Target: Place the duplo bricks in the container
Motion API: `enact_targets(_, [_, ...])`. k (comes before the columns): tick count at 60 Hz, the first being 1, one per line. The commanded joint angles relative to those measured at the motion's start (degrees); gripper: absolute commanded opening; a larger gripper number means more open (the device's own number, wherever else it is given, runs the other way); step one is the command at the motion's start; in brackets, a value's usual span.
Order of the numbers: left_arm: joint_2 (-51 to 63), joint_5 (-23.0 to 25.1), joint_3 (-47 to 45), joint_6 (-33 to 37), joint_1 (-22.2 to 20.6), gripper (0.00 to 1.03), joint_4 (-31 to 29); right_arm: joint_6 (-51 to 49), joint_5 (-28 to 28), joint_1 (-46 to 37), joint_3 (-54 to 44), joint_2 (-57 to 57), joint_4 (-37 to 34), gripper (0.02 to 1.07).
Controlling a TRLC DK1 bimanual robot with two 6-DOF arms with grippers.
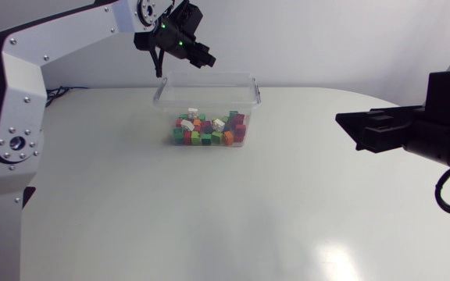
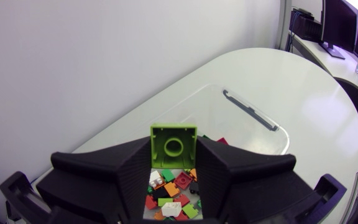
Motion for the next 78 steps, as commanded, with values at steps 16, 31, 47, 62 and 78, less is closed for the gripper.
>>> enact_targets(16, [0.7, -3.5, -1.9, -1.8, -0.3, 1.0, -2.6, -0.8, 0.2, -0.3, -0.9, -2.4, -3.0, 1.02])
enact_targets(31, [-16.1, -6.8, -16.1, -1.7, 0.5, 1.0, 3.2, -2.1, 2.8, -0.4, -0.7, -4.6, -4.5, 1.02])
enact_targets(47, [-27.4, -11.3, -28.1, -1.6, 6.1, 1.0, 3.6, -3.9, 7.5, -0.8, -3.1, -10.0, -4.8, 1.02])
enact_targets(62, [-43.7, -11.2, -45.4, -1.1, 9.9, 1.0, 13.6, -6.7, 11.8, -1.2, -6.6, -16.0, -4.8, 1.02])
enact_targets(78, [-58.3, -11.1, -58.1, -4.7, 13.1, 0.99, 15.8, -10.7, 16.1, -1.3, -12.2, -25.6, -3.4, 1.02])
